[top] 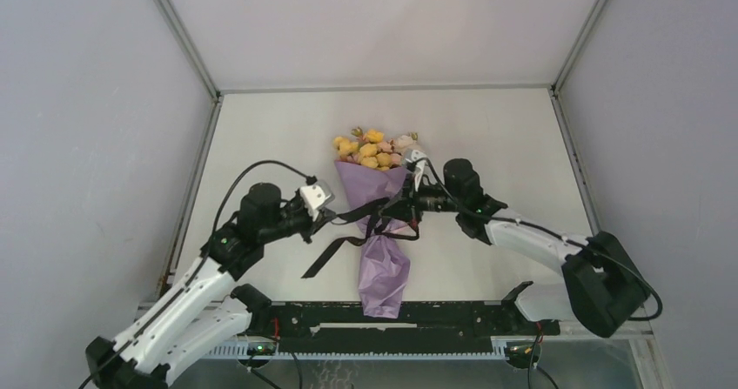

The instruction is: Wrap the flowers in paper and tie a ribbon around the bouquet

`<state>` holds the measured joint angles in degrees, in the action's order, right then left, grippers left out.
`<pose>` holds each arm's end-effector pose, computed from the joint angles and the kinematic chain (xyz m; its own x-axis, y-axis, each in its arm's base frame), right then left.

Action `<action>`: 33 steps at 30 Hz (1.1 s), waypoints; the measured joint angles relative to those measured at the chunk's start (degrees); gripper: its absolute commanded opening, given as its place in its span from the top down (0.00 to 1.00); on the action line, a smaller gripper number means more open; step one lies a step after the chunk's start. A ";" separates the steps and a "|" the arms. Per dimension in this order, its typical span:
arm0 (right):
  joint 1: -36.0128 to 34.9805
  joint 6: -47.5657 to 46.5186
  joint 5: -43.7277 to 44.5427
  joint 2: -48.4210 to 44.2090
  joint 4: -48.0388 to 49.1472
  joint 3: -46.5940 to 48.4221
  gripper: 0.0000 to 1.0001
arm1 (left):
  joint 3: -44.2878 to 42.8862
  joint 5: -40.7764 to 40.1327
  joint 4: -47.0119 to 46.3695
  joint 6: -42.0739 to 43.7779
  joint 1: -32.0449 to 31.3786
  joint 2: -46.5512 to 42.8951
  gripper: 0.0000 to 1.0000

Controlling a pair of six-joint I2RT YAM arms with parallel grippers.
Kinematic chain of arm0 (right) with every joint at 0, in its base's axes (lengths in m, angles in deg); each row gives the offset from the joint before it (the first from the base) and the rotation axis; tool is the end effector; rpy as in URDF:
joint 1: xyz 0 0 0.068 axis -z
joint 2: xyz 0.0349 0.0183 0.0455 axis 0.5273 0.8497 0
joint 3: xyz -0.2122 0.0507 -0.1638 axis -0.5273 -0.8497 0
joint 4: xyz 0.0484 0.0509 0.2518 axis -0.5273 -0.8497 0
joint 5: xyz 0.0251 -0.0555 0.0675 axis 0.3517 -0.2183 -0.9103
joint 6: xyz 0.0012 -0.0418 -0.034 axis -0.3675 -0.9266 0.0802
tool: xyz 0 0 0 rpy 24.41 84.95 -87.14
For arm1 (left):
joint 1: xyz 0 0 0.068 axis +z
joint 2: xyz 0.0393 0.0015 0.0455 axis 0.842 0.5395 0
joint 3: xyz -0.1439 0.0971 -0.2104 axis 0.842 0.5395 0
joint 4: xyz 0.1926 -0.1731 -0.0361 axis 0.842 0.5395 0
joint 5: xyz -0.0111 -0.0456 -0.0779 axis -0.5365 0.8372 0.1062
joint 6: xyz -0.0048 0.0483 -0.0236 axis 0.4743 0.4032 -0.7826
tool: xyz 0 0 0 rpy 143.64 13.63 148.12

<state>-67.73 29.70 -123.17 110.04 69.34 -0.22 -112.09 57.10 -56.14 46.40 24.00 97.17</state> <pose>0.1990 0.1748 0.2354 -0.3572 -0.1397 -0.9235 -0.9226 0.2069 0.3256 0.1433 -0.1083 0.2817 -0.1529 0.3807 -0.9120 0.8300 0.5504 0.0907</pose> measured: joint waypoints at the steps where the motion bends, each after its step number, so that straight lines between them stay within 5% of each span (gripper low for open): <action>1: -0.22 0.31 0.33 1.55 -0.15 1.36 1.00 | 0.72 1.31 1.86 0.17 0.00 -2.25 1.00; 8: -0.46 3.74 2.56 9.73 -1.20 8.63 1.00 | 1.95 10.84 10.12 1.36 -0.02 -14.88 1.00; 17: 1.29 6.19 5.79 15.82 -3.15 11.50 1.00 | 1.57 19.56 11.08 2.99 -2.49 -11.65 1.00; 33: 2.03 9.07 7.91 20.41 -3.52 14.38 1.00 | -0.48 18.49 -24.59 -9.38 -26.14 4.48 1.00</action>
<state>-65.69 38.77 -115.25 130.45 65.82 14.16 -112.57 75.59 -80.73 37.02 -2.14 101.65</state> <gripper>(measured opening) 0.007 0.004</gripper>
